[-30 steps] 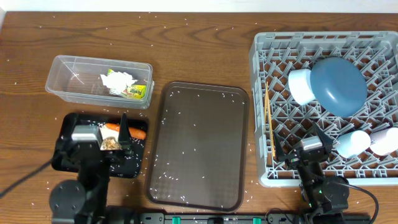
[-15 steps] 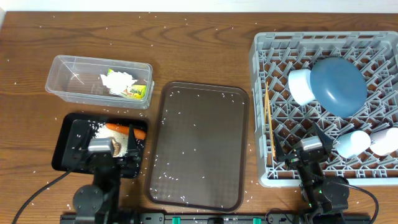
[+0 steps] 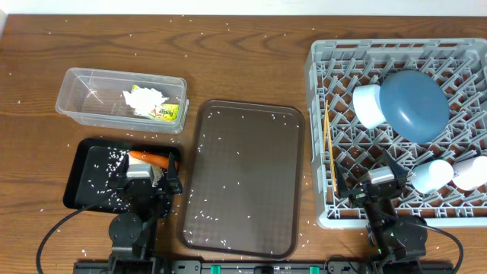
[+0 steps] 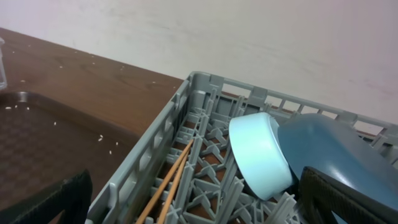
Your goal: Sort waste into correct bins and load items into the dishwasher rack
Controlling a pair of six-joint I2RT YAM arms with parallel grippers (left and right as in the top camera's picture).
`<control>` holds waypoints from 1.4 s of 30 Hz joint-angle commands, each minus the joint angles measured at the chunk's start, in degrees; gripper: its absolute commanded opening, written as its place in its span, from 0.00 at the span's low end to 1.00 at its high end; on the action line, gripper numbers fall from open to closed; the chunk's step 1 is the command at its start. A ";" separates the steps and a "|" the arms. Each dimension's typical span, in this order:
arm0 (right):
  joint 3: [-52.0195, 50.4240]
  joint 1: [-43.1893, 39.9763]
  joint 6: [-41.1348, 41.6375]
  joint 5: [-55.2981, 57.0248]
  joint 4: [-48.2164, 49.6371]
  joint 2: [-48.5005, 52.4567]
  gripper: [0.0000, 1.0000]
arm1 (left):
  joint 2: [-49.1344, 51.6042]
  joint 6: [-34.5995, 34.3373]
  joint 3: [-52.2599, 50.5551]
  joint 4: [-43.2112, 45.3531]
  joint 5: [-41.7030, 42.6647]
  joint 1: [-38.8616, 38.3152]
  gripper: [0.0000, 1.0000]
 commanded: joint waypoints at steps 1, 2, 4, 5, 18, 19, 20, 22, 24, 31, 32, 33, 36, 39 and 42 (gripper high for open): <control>-0.09 -0.42 1.05 0.37 -0.24 -0.28 0.99 | -0.52 -0.46 -0.87 -0.59 -0.13 0.17 0.98; -0.09 -0.42 1.05 0.37 -0.24 -0.28 0.99 | -0.52 -0.46 -0.87 -0.63 -0.11 0.17 0.98; -0.09 -0.42 1.05 0.37 -0.24 -0.28 0.99 | -0.52 -0.46 -0.87 -0.79 -0.13 0.17 0.98; -0.09 -0.42 1.05 0.37 -0.24 -0.28 0.99 | -0.50 -0.46 -0.87 -0.98 -0.13 0.17 0.98; -0.09 -0.42 1.05 0.37 -0.24 -0.28 0.99 | -0.33 -0.44 -0.87 -3.21 -0.13 0.17 0.98; -0.09 -0.42 1.05 0.37 -0.24 -0.28 0.99 | -0.33 -0.46 -0.87 -3.21 -0.13 0.17 0.98; -0.09 -0.42 1.05 0.37 -0.24 -0.28 0.99 | -0.33 -0.46 -0.87 -3.21 -0.13 0.17 0.98; -0.09 -0.42 1.05 0.37 -0.24 -0.28 0.99 | -0.33 -0.44 -0.87 -3.21 -0.13 0.17 0.98; -0.09 -0.42 1.05 0.37 -0.24 -0.28 0.99 | -0.33 -0.44 -0.87 -3.21 -0.13 0.17 0.98; -0.09 -0.42 1.05 0.37 -0.24 -0.28 0.99 | -0.33 -0.44 -0.87 -3.21 -0.13 0.17 0.98; -0.09 -0.42 1.05 0.37 -0.24 -0.28 0.99 | -0.33 -0.44 -0.87 -3.21 -0.13 0.17 0.98; -0.09 -0.42 1.05 0.37 -0.24 -0.28 0.99 | -0.33 -0.44 -0.87 -3.21 -0.13 0.17 0.98; -0.09 -0.42 1.05 0.37 -0.24 -0.28 0.99 | -0.33 -0.44 -0.87 -3.21 -0.13 0.17 0.98; -0.09 -0.42 1.05 0.37 -0.24 -0.28 0.99 | -0.33 -0.46 -0.87 -3.21 -0.13 0.17 0.98; -0.09 -0.42 1.05 0.37 -0.24 -0.28 0.99 | -0.33 -0.44 -0.87 -3.21 -0.13 0.17 0.98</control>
